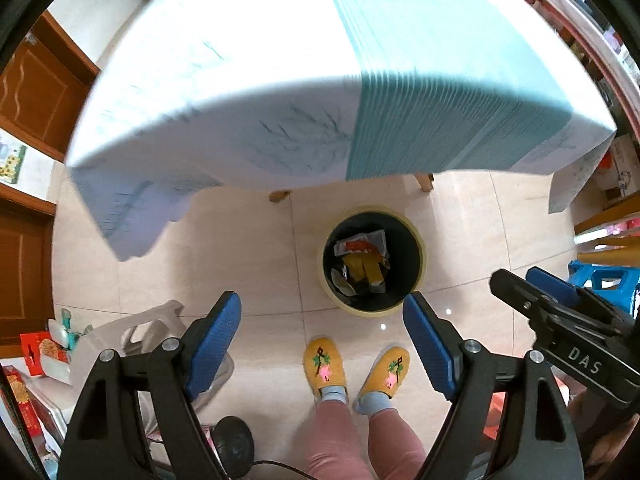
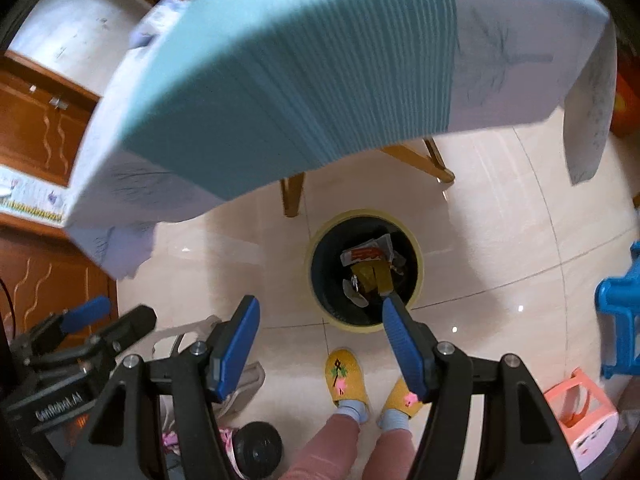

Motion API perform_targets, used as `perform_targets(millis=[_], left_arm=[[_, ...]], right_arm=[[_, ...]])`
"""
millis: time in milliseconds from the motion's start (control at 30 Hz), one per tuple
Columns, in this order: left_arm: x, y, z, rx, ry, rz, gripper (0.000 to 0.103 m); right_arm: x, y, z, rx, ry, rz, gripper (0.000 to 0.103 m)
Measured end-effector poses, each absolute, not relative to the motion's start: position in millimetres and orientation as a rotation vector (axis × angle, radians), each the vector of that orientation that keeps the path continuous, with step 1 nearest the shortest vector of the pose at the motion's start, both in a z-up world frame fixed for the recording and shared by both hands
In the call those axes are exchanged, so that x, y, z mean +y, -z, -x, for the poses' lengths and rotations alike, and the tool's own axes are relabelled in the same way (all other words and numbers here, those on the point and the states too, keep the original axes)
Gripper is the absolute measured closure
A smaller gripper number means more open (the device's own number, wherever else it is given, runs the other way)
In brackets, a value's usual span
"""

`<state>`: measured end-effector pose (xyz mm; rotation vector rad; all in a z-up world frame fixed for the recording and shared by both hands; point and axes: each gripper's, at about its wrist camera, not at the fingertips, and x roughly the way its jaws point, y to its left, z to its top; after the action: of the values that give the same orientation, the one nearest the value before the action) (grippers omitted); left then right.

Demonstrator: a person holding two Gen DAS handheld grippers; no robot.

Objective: Collect trash
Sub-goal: 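Raise both tools back toward the table, then grasp the red snack wrapper with the left tool while the right tool grasps the gold-black wrapper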

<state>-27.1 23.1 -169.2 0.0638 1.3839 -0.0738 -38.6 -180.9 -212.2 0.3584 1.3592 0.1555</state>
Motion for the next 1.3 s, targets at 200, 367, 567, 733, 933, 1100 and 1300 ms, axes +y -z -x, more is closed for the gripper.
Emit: perform_targets(millis=[200, 367, 567, 733, 933, 1100, 1300], left_arm=[[36, 110, 32, 1.326, 0.024, -0.035, 0.021], [38, 59, 35, 1.239, 0.001, -0.028, 0.021], [33, -1, 38, 1.112, -0.026, -0.036, 0.021], [25, -33, 37, 1.046, -0.029, -0.027, 0.021], [23, -60, 27, 0.980, -0.061, 0.013, 0.021], [26, -60, 4, 1.009, -0.049, 0.048, 0.021], [32, -46, -44, 1.045, -0.015, 0.093, 0.021]], right_arm=[[-184, 151, 43, 1.297, -0.211, -0.313, 0.039], [-192, 105, 42, 1.218, -0.237, -0.307, 0.039], [-200, 61, 40, 1.126, -0.269, -0.294, 0.039], [-205, 25, 33, 1.050, -0.304, -0.274, 0.039], [-212, -11, 23, 0.960, -0.345, -0.248, 0.039], [-214, -25, 7, 0.927, -0.365, -0.223, 0.039], [-214, -25, -24, 0.921, -0.343, -0.220, 0.039]])
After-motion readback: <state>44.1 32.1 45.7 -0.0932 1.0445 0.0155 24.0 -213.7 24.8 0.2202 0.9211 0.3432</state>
